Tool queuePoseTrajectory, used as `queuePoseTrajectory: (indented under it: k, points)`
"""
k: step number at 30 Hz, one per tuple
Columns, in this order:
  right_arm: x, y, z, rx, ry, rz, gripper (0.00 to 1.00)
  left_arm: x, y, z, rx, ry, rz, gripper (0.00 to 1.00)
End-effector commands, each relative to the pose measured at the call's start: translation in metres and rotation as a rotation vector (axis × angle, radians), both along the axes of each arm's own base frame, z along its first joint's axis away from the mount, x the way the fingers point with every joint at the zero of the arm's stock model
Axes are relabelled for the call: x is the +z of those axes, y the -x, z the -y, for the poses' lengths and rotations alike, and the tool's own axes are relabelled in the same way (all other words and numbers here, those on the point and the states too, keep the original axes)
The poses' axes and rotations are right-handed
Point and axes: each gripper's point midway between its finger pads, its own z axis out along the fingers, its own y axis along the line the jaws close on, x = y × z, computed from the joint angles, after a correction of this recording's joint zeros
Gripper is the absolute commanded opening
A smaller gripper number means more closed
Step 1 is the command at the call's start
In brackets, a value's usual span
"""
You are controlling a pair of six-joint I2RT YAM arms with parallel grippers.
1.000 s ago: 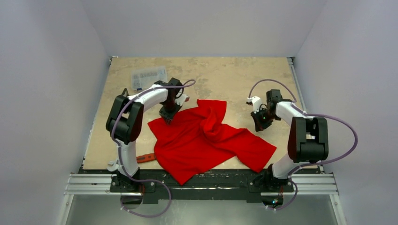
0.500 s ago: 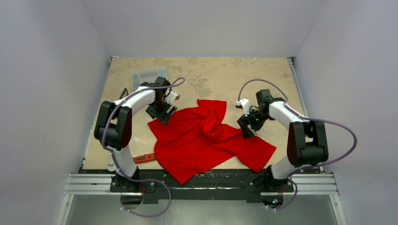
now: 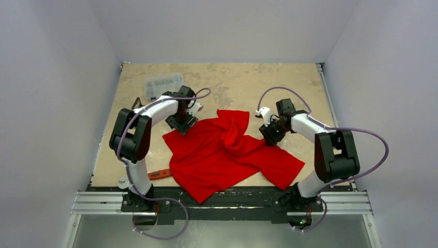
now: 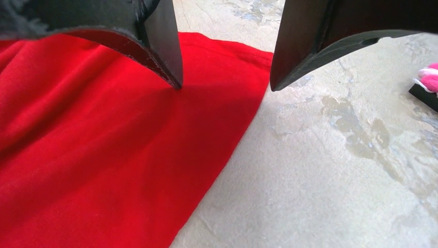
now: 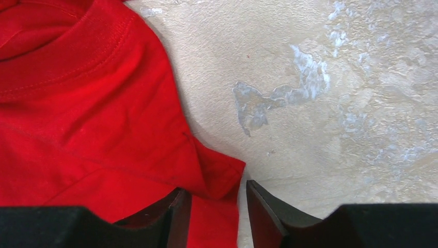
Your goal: Remove the brooch from the garment
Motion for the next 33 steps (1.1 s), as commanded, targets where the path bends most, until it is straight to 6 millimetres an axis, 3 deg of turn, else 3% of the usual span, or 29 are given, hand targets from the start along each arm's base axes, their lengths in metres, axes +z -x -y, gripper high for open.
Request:
queuePoseTrajectory:
  k: [1,4,5,11,18,20,25,33]
  points:
    - [-0.009,0.0,0.005,-0.008,0.037,0.011,0.42,0.007,-0.014,0.006,0.013,-0.023,0.043,0.61]
    - [-0.015,0.007,0.008,-0.01,0.052,-0.015,0.16,0.006,-0.013,0.013,0.035,-0.002,0.028,0.64]
    - [-0.018,0.008,0.007,-0.018,0.044,-0.028,0.0,0.006,-0.015,0.013,0.038,-0.009,0.035,0.63]
    - [-0.017,0.005,0.026,-0.083,0.102,-0.014,0.0,0.028,-0.029,0.035,-0.01,0.043,0.189,0.7]
    - [-0.019,-0.001,0.075,-0.19,0.158,-0.053,0.0,0.013,-0.05,0.042,-0.021,-0.129,0.193,0.68]
    - [-0.019,-0.002,0.094,-0.222,0.189,-0.053,0.0,0.005,-0.046,0.039,-0.013,-0.164,0.153,0.65]
    - [-0.022,0.003,0.119,-0.246,0.243,-0.072,0.0,0.004,-0.033,0.031,-0.042,-0.218,0.106,0.48]
    - [-0.023,0.016,0.159,-0.295,0.3,-0.124,0.0,0.01,0.0,-0.005,-0.123,-0.327,0.027,0.47]
